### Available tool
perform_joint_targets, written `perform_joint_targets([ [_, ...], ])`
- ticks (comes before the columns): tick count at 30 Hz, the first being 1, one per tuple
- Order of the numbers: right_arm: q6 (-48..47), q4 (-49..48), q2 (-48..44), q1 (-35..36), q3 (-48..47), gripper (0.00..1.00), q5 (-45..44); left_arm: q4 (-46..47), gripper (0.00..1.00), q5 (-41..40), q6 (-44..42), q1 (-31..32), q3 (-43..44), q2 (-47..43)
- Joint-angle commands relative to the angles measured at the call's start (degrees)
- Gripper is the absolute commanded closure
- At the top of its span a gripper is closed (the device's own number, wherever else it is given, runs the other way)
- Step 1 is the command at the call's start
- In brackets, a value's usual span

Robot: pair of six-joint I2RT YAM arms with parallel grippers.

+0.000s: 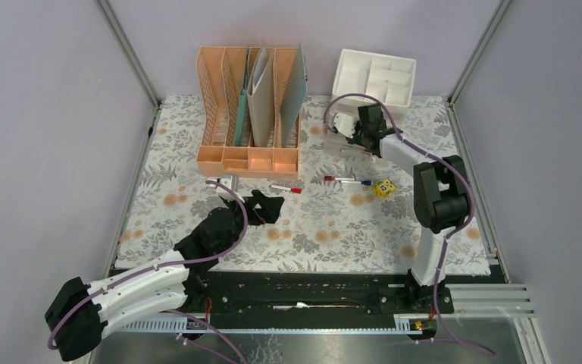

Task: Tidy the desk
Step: Place the stationery in the drawer.

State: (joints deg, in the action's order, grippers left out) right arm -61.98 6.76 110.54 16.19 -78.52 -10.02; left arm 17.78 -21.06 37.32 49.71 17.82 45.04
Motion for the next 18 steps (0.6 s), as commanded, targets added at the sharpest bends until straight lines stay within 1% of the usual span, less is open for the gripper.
perform_joint_targets([
  [1, -2.2, -3.0, 2.0, -1.1, -3.5, 0.6, -3.8, 0.5, 0.01, -1.1, -0.4, -0.4, -0.6, -1.9],
  [4, -1.4, -2.9, 1.5, -1.3, -2.7, 0.5, -3.2, 0.4, 0.01, -1.0, -0.2, -0.6, -0.8, -2.4],
  [8, 1.8, -1.2, -1.9, -1.2, -0.9, 0.47, 0.3, 0.6, 0.01, -0.8, -0.3, -0.5, -0.7, -2.3],
  [10, 4.3, 1.4, -4.2, -1.2, -0.5, 0.47, 3.0, 0.9, 0.01, -0.7, -0.5, -0.6, -0.6, -2.0],
  [14, 9.7, 7.0, -8.8, -1.2, 0.2, 0.45, 11.8, 1.3, 0.01, -0.3, -0.7, -0.8, -0.4, -1.0],
  [18, 13.7, 12.8, -12.6, -1.2, 1.8, 0.38, 24.2, 2.1, 0.01, 0.3, -0.3, -0.8, -0.5, -0.3],
])
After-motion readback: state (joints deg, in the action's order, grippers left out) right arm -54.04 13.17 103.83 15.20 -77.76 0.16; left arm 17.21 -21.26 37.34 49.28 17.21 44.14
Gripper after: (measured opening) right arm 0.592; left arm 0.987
